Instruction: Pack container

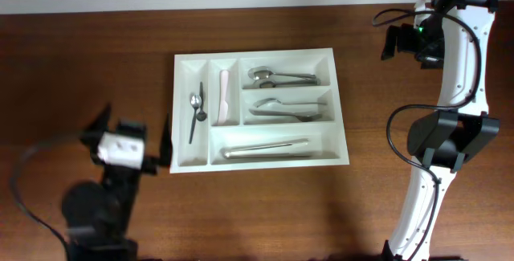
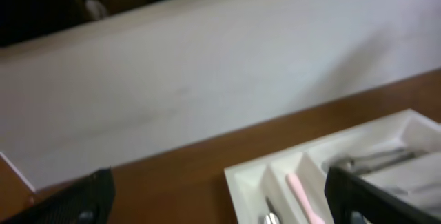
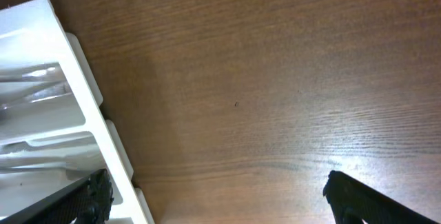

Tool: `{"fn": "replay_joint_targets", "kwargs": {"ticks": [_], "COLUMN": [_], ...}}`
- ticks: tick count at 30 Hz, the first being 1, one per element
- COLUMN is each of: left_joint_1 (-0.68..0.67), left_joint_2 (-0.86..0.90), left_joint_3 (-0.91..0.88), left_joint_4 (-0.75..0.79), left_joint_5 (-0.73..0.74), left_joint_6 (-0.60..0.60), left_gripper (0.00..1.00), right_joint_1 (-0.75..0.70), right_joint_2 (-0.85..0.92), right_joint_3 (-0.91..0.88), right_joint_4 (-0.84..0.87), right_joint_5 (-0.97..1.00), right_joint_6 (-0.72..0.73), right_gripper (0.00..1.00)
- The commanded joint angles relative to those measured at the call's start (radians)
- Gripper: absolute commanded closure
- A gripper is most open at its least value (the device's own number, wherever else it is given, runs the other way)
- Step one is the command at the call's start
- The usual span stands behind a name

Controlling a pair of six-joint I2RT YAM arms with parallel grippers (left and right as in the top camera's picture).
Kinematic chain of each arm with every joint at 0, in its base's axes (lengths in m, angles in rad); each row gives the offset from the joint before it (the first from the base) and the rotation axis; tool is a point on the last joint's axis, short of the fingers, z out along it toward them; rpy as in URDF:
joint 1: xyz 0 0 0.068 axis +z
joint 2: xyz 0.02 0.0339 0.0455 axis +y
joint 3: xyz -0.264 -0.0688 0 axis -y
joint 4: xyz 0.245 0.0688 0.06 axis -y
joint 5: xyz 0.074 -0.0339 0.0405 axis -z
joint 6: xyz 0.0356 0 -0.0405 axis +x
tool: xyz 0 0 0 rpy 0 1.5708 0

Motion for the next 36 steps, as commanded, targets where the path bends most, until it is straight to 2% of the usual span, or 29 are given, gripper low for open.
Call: {"fn": "replay_joint_targets", "kwargs": {"ticks": [1, 9, 16, 36], "left_joint_1": [-0.005, -0.005, -0.001, 0.003], "left_joint_2": [-0.121, -0.365, -0.484, -0.517], "left_joint_3": [-0.177, -0.377, -0.463, -0.505], "left_joint_4": [0.018, -0.026, -0.05, -0.084], "left_joint_5": [0.012, 0.012, 0.011, -0.015], "left_joint_6": [-0.042, -0.047, -0.069, -0.068], "left_gripper": [0.01, 0.01, 0.01, 0.01], "right_joint_1": [0.003, 0.003, 0.003, 0.003], "right_joint_2": [0.0, 0.0, 0.0, 0.0], "right_joint_3": [0.019, 0.019, 0.019, 0.019], "right_joint_4": [0.0, 0.0, 0.0, 0.0], "right_joint_5": [0.009, 0.009, 0.009, 0.009], "right_joint_6": [0.008, 0.008, 0.008, 0.008], "right_gripper": [0.01, 0.01, 0.01, 0.01]}}
